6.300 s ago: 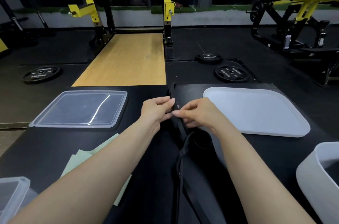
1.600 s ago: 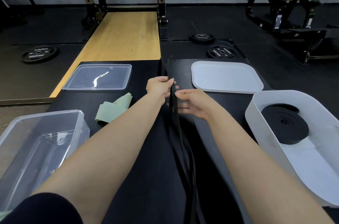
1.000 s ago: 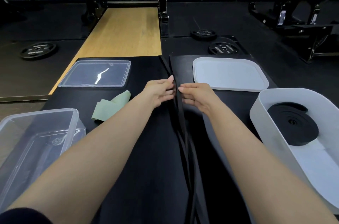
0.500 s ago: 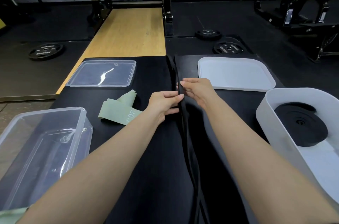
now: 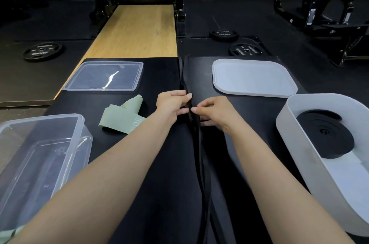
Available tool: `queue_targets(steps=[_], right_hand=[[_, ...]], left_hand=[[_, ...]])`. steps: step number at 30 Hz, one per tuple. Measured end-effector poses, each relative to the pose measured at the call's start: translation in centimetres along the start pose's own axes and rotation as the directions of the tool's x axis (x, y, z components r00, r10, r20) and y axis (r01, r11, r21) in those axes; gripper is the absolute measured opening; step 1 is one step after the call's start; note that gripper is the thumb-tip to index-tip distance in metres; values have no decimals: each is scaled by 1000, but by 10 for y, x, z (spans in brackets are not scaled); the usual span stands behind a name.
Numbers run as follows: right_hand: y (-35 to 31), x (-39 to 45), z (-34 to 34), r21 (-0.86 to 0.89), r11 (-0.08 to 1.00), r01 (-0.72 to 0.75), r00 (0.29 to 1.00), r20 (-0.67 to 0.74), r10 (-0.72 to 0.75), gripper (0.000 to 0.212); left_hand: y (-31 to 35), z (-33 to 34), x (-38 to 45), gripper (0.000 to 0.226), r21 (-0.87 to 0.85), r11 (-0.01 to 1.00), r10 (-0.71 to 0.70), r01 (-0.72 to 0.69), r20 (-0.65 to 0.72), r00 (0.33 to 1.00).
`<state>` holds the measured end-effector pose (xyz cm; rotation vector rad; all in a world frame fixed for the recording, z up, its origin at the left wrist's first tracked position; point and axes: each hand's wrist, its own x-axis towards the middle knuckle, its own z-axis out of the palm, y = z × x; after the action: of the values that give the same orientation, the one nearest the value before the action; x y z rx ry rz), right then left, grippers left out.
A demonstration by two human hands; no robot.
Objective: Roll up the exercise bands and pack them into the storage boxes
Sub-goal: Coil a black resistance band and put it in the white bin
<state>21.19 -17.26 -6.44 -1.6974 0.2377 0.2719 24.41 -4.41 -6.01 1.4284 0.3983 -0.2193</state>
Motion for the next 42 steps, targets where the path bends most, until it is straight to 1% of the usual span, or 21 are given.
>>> queue_targets(steps=[2, 6, 8, 13, 16, 18, 21, 23, 25, 27, 29, 34, 37, 39, 40, 42], right_hand=[[-1, 1, 0, -14, 1000, 3, 1000, -5, -3, 9], [-5, 0, -4, 110, 994, -23, 999, 36, 19, 3], [-4, -1, -4, 128, 992, -13, 999, 32, 9, 1], [-4, -1, 1, 115, 993, 11, 1000, 23, -14, 8], [-7, 0, 0, 137, 990, -19, 998, 59, 11, 13], [-10, 1, -1, 151, 987, -58, 995, 86, 45, 14], [-16, 3, -2, 202, 973, -115, 987, 135, 89, 10], [-17, 5, -2, 193, 974, -119, 986, 138, 93, 13], [-15, 7, -1, 131, 987, -89, 992, 98, 76, 10], [-10, 9, 1, 58, 997, -48, 998, 40, 46, 6], [-7, 12, 1, 39, 999, -21, 1000, 4, 20, 4], [-9, 20, -2, 82, 997, 2, 1000, 14, -3, 10], [-12, 26, -2, 105, 994, 36, 999, -21, -34, 13], [-13, 31, -3, 143, 987, 67, 997, -52, -60, 16], [-14, 33, -4, 169, 982, 80, 996, -61, -70, 16], [-15, 38, -4, 211, 972, 100, 993, -77, -85, 14]], left_hand=[[2, 0, 0, 32, 0, 1000, -4, 4, 31, 1000], [3, -8, 1, 38, -120, 989, -61, 86, 199, 978], [1, -12, 2, 41, -115, 989, -65, 92, 223, 973], [-3, -4, 0, 31, -30, 998, 51, -47, 123, 991], [-5, 0, 2, 25, -2, 994, 109, -109, 46, 993], [-8, 1, 6, 27, 81, 982, 173, -172, -4, 985], [-9, 2, 10, 32, 171, 954, 255, -247, -24, 967], [-9, 2, 11, 31, 196, 943, 278, -270, -16, 960], [-8, 2, 11, 31, 167, 952, 259, -257, 7, 966], [-8, 2, 12, 32, 108, 972, 207, -209, 31, 978], [-8, 0, 14, 34, 85, 980, 176, -180, 48, 983], [-1, 1, 20, 34, 99, 977, 179, -187, 83, 980], [1, 5, 21, 31, 32, 984, 174, -177, 74, 982], [-1, 3, 19, 28, -52, 991, 129, -125, 86, 988], [-3, 1, 16, 27, -68, 994, 96, -89, 113, 989], [-8, -4, 10, 29, -42, 999, 33, -24, 205, 978]])
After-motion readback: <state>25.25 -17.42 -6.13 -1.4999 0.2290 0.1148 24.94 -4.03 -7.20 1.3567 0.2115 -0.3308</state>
